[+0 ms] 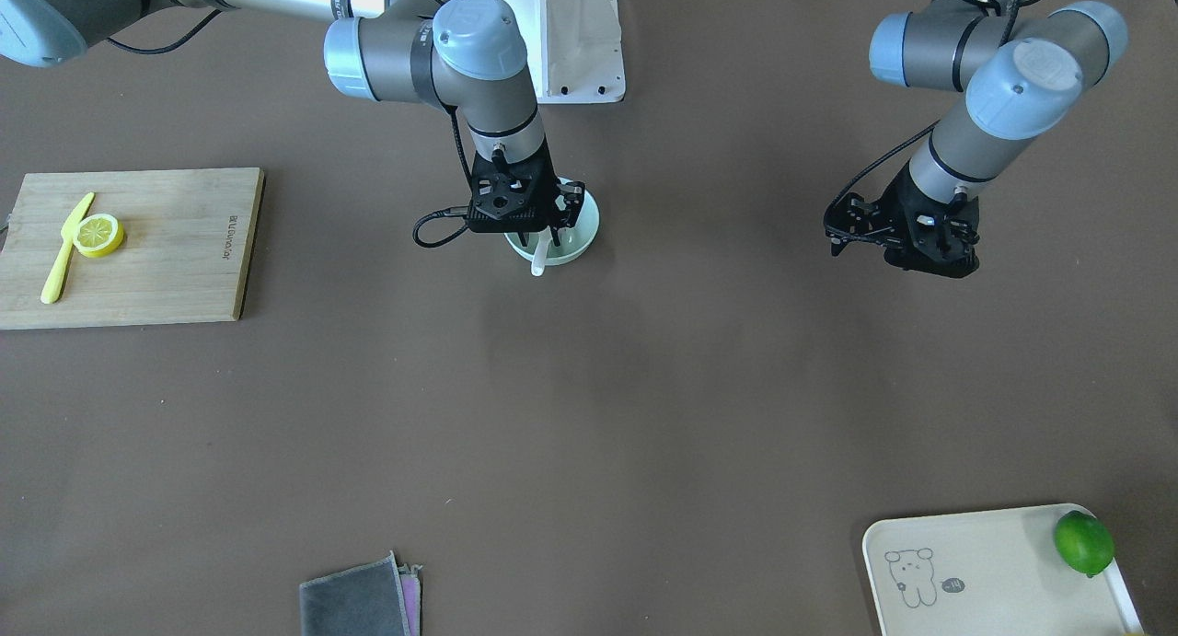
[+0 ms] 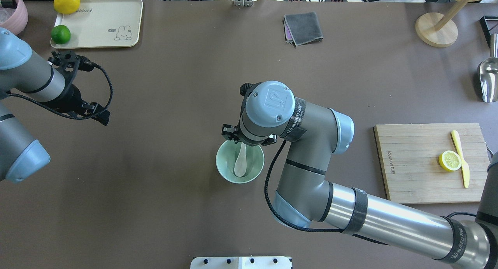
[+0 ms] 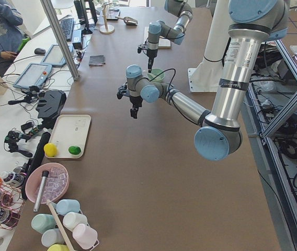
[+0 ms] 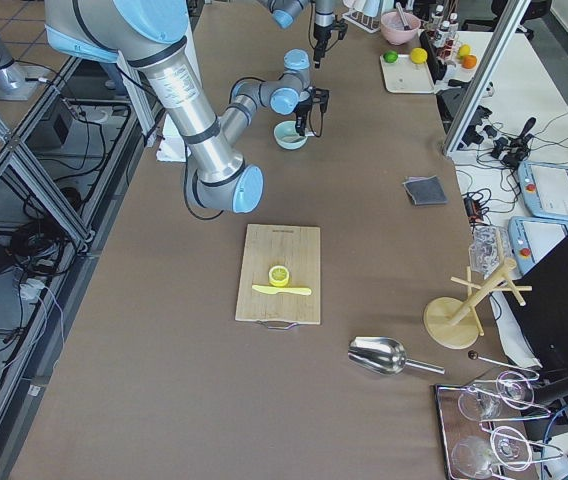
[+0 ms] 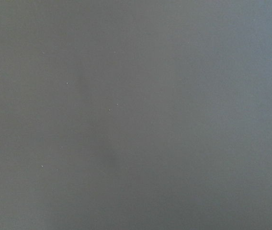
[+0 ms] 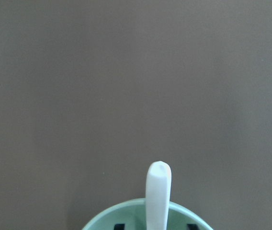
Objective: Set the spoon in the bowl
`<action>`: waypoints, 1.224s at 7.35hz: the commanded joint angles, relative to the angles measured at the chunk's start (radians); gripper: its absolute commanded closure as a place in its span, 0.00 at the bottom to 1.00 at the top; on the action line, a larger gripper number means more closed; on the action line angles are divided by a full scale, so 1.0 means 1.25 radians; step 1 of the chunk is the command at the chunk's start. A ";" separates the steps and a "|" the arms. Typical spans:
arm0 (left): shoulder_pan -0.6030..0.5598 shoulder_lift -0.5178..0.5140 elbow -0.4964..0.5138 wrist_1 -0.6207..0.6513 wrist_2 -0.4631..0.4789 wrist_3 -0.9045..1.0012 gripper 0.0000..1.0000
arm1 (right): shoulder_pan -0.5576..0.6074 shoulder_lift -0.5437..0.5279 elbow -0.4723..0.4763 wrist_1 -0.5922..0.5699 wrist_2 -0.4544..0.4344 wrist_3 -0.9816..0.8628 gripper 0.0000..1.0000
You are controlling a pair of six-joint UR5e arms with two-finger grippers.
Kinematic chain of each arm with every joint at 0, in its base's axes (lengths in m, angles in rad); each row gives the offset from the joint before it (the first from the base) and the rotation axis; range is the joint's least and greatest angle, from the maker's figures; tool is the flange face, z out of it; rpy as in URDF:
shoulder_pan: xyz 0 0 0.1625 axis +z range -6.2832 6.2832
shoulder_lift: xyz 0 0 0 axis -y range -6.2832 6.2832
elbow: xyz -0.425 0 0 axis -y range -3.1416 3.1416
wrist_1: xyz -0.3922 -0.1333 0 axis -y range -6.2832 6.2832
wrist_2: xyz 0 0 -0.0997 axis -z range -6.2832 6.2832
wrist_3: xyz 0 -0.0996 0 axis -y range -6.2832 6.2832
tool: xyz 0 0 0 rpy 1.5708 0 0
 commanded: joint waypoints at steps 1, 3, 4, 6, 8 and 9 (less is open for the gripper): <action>-0.001 0.000 -0.003 0.002 0.001 -0.001 0.03 | 0.041 -0.037 0.053 -0.010 0.027 -0.010 0.00; -0.045 -0.001 -0.003 0.011 0.000 0.008 0.03 | 0.161 -0.182 0.156 -0.009 0.141 -0.155 0.00; -0.073 0.001 -0.002 0.016 -0.013 0.031 0.03 | 0.242 -0.237 0.163 -0.009 0.206 -0.260 0.00; -0.177 0.066 -0.003 0.015 -0.099 0.162 0.03 | 0.404 -0.342 0.147 -0.010 0.314 -0.525 0.00; -0.274 0.136 -0.003 0.007 -0.109 0.307 0.03 | 0.544 -0.407 0.070 -0.010 0.373 -0.743 0.00; -0.297 0.181 -0.001 0.005 -0.119 0.346 0.02 | 0.596 -0.436 0.038 -0.010 0.381 -0.844 0.00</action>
